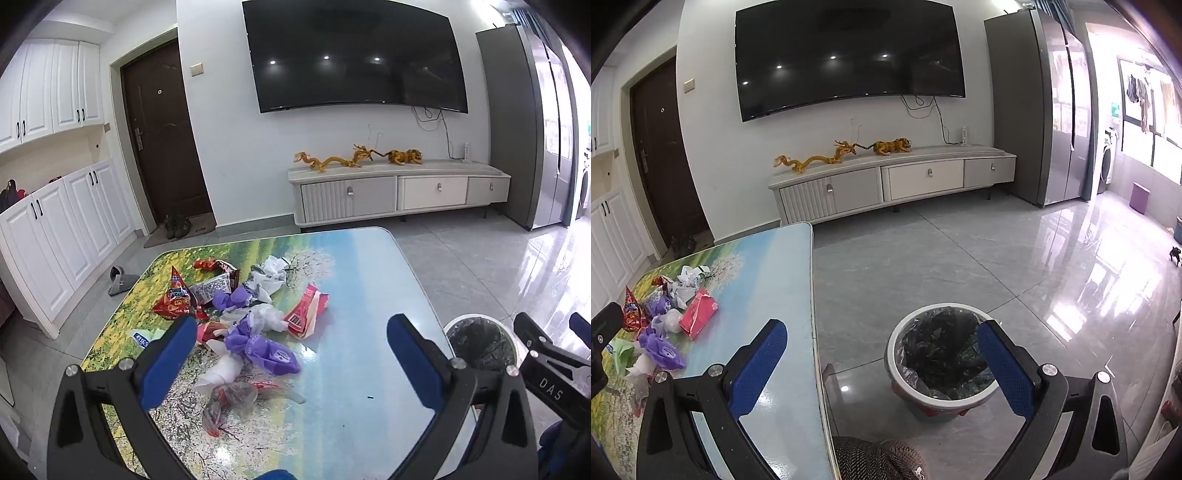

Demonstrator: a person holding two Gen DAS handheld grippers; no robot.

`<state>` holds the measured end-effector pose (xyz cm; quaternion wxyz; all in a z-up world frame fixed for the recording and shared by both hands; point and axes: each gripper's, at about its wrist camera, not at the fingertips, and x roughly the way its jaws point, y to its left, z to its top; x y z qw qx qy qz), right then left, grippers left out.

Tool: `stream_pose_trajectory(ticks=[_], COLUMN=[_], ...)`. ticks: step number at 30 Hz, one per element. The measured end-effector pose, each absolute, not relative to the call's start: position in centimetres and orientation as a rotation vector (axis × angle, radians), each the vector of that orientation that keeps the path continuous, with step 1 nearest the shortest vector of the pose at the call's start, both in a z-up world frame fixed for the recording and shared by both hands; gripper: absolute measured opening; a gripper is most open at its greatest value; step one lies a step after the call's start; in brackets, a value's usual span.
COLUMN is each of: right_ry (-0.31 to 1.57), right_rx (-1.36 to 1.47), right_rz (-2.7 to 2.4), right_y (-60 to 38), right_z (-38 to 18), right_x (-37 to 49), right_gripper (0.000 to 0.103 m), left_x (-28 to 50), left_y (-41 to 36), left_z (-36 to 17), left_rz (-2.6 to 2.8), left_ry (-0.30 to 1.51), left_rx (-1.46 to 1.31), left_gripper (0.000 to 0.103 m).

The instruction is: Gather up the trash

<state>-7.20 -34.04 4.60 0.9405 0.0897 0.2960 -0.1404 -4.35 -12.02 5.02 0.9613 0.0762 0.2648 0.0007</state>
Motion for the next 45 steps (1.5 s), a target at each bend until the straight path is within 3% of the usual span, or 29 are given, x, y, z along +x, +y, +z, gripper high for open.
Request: stream_pose_trajectory(ticks=[45], right_ry=[0.541], right_rx=[0.137], right_rz=[-0.299], right_y=[-32.8], right_z=[6.6], right_x=[-8.3], right_gripper=[0.103], left_x=[-6.3], left_y=[-11.8], left_z=[6.3], left_rz=[-0.005], left_ry=[0.477], left_rx=[0.122], left_gripper=[0.103])
